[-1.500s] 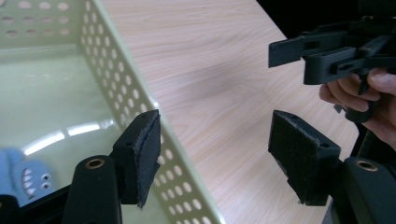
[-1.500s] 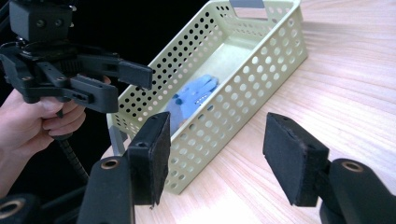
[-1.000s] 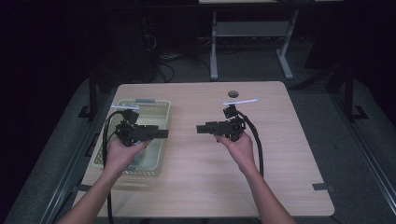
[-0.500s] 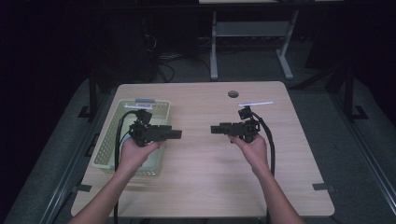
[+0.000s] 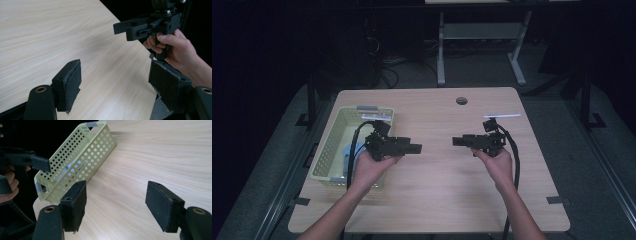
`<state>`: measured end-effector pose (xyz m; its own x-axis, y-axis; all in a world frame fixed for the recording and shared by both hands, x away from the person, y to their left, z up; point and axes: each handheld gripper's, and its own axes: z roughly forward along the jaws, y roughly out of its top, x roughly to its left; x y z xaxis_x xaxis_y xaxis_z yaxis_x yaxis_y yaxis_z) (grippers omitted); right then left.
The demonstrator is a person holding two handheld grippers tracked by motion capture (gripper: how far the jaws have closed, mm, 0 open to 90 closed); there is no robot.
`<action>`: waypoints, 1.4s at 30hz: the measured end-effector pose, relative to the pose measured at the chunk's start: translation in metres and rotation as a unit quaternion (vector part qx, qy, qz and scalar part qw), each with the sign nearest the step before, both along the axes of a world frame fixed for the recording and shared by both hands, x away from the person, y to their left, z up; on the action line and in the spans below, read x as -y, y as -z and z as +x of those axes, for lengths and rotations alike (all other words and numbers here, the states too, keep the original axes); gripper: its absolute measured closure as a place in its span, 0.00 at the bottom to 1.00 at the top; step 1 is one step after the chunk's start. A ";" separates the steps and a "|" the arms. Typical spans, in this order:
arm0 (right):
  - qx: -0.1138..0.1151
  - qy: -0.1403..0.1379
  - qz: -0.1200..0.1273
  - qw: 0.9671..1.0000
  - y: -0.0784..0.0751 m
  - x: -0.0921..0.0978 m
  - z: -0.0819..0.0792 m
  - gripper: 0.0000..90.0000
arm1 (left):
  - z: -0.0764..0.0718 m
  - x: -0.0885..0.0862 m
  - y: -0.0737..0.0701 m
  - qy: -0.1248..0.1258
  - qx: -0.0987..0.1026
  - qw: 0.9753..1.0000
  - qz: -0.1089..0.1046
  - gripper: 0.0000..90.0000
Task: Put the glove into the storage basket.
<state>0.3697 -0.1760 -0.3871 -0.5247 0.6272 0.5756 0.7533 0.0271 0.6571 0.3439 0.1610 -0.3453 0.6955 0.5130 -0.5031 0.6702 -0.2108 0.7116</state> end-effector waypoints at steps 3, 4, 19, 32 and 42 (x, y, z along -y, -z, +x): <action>-0.003 0.008 0.000 1.000 0.002 0.008 -0.002 0.37 | -0.003 0.008 0.000 0.007 0.004 1.000 0.004 0.29; -0.004 0.010 0.001 1.000 0.003 0.011 -0.003 0.36 | -0.004 0.010 0.000 0.008 0.004 1.000 0.003 0.29; -0.010 0.034 -0.010 0.999 0.009 0.045 -0.012 0.35 | -0.019 0.035 0.011 0.020 0.015 1.000 0.000 0.26; -0.011 0.036 -0.011 0.999 0.016 0.064 -0.022 0.35 | -0.030 0.046 0.025 0.027 0.018 0.999 0.001 0.25; -0.023 0.040 -0.005 0.999 0.031 0.079 -0.034 0.35 | -0.037 0.052 0.039 0.032 0.010 0.999 -0.010 0.24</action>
